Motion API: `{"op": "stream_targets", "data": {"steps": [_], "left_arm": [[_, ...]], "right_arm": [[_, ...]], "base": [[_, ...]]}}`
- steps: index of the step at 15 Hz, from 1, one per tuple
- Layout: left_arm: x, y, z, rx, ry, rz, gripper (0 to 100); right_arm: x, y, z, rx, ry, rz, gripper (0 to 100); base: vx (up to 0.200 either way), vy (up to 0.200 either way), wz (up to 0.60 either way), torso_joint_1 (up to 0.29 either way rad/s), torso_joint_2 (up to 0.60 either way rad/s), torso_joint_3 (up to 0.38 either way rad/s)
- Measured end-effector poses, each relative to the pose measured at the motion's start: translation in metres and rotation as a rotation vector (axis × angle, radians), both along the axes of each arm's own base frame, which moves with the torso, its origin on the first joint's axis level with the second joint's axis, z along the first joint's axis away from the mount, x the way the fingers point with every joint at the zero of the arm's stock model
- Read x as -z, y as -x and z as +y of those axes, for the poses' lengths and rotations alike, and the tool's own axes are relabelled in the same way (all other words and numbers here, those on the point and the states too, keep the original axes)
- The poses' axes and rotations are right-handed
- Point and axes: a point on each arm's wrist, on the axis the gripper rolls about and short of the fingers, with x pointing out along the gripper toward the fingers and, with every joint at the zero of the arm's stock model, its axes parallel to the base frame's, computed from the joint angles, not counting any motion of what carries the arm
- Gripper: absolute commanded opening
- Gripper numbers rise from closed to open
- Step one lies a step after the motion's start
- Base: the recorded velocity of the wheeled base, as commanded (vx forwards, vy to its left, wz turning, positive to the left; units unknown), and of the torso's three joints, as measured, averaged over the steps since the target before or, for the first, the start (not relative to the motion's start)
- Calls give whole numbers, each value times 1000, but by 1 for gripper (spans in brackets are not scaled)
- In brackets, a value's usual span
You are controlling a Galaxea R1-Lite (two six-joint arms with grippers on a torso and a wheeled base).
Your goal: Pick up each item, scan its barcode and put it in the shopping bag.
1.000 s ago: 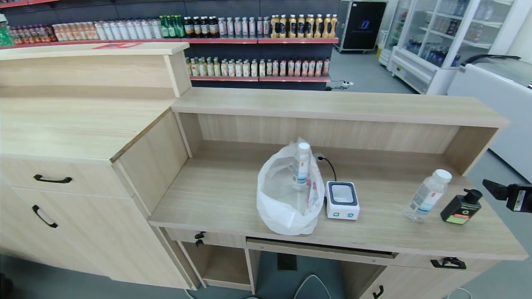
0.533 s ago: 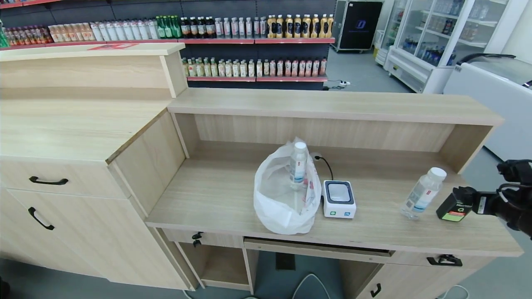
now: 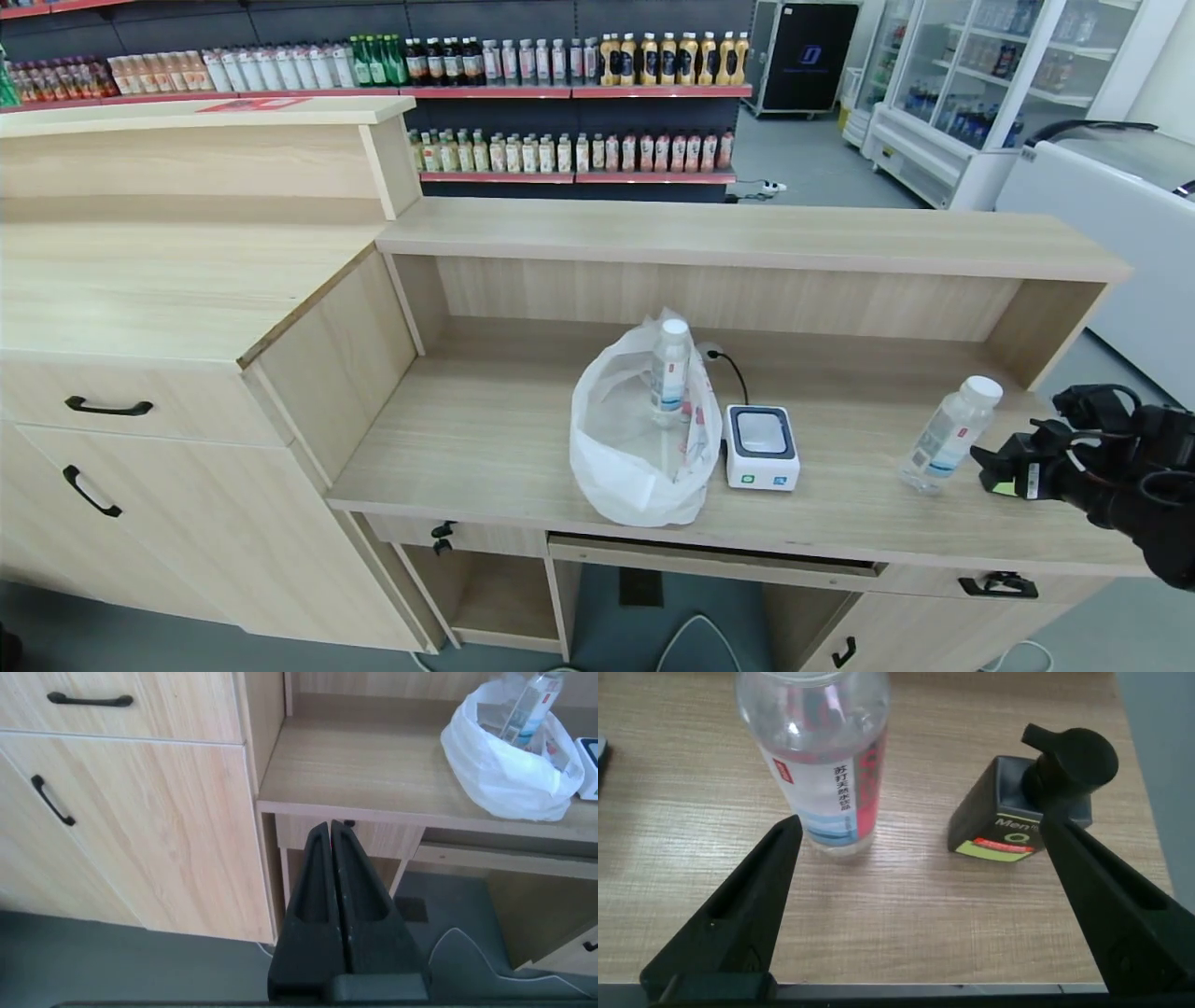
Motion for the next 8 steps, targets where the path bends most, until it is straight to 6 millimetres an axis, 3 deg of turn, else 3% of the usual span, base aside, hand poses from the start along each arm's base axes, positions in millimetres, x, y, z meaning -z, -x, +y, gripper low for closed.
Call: {"op": "stream_targets", "data": {"steps": [8], "left_arm": [[0, 0, 0, 0, 0, 0, 0]], "right_arm": [[24, -23, 4, -166, 59, -45, 100]], "base": [[0, 0, 0, 0, 0, 0]]}}
